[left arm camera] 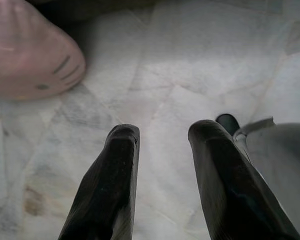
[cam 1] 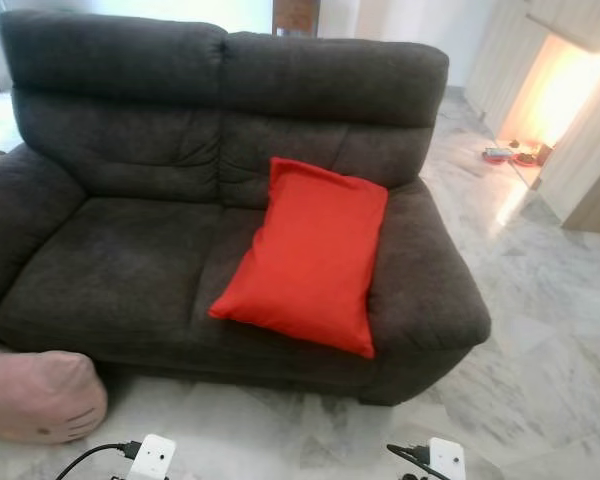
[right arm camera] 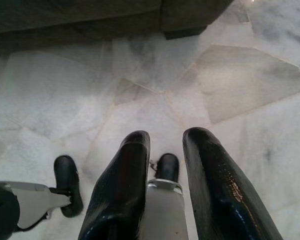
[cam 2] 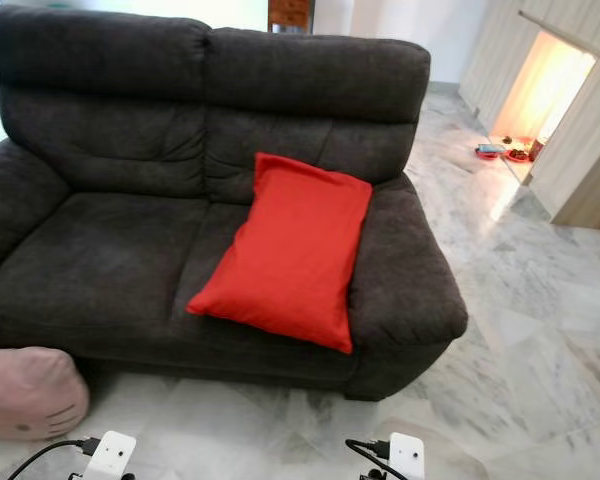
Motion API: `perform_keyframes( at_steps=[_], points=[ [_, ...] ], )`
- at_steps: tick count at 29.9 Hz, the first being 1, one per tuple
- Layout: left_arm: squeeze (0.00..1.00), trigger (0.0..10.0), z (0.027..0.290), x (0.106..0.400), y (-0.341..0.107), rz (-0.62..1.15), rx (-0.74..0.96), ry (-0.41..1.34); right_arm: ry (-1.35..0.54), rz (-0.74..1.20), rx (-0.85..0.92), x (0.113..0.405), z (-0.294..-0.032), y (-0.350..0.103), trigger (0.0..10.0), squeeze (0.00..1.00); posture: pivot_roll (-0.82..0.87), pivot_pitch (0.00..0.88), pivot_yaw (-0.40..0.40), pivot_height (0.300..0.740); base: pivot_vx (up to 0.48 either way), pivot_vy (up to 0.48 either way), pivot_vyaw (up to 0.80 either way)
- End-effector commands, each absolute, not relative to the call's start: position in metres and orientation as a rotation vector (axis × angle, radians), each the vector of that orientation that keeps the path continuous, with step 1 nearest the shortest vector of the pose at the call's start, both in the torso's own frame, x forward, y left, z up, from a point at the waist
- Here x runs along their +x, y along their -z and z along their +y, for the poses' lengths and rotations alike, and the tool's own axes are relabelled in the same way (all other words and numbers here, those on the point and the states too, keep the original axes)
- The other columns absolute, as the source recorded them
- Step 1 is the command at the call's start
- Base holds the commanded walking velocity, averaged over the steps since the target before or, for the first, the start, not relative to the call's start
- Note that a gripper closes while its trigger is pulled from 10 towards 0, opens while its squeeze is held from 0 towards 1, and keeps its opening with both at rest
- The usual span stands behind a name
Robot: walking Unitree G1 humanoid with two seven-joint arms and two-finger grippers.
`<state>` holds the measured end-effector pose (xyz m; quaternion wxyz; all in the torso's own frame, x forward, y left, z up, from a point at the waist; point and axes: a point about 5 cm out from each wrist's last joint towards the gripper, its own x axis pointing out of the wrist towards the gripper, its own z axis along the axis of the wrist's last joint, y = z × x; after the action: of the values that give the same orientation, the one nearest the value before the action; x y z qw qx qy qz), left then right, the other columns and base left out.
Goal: Move the pillow to the sofa from floor
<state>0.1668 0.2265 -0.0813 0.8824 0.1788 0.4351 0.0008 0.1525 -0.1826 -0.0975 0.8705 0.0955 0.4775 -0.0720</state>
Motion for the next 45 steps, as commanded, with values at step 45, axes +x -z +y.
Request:
perform_keyframes(
  at_steps=[45],
  points=[
    [0.0, 10.0, 0.2215, 0.167, 0.0826, 0.911, 0.348, -0.01, 0.156, 0.995, 0.195, 0.1515, -0.192, 0.0966, 10.0, 0.0, 0.13, 0.034, -0.069, 0.74, 0.0, 0.349, 0.0]
  ],
)
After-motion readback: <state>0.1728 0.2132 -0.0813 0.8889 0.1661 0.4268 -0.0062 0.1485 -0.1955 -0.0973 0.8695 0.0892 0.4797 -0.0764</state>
